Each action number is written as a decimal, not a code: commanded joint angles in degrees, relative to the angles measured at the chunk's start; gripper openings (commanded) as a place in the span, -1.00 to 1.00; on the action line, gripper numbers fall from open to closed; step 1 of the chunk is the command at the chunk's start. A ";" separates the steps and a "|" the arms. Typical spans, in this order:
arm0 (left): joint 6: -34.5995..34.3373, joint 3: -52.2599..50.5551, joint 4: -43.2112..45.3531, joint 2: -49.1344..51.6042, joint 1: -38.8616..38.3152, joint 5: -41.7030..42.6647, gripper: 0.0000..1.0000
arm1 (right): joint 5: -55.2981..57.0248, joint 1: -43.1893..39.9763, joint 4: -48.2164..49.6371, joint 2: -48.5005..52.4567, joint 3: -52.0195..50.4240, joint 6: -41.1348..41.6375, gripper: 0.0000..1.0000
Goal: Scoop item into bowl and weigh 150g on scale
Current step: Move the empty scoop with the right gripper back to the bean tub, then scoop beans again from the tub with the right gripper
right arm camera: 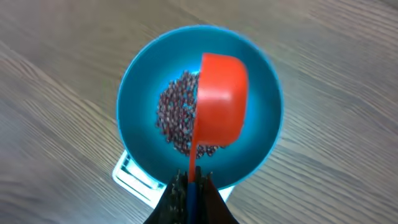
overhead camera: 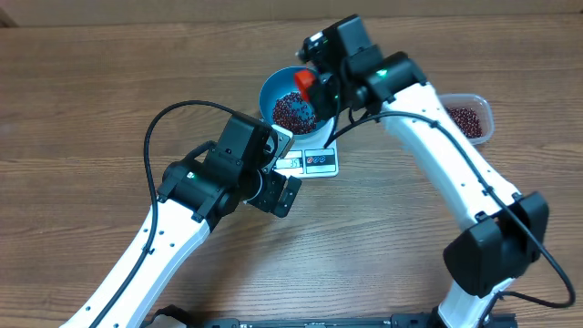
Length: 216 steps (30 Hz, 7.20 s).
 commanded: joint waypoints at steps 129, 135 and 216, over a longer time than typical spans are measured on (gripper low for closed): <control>0.04 0.17 0.09 -0.17 -0.28 0.96 0.99 | -17.97 -40.54 -2.43 -1.79 -19.67 -3.34 -0.93; 0.02 0.15 0.09 -0.17 -0.28 0.96 0.99 | -17.88 -41.88 -2.91 -1.79 -19.67 -3.37 -0.93; 0.04 0.15 0.09 -0.17 -0.28 0.96 0.99 | -43.25 -57.02 -1.07 -1.79 -24.39 -3.17 -0.93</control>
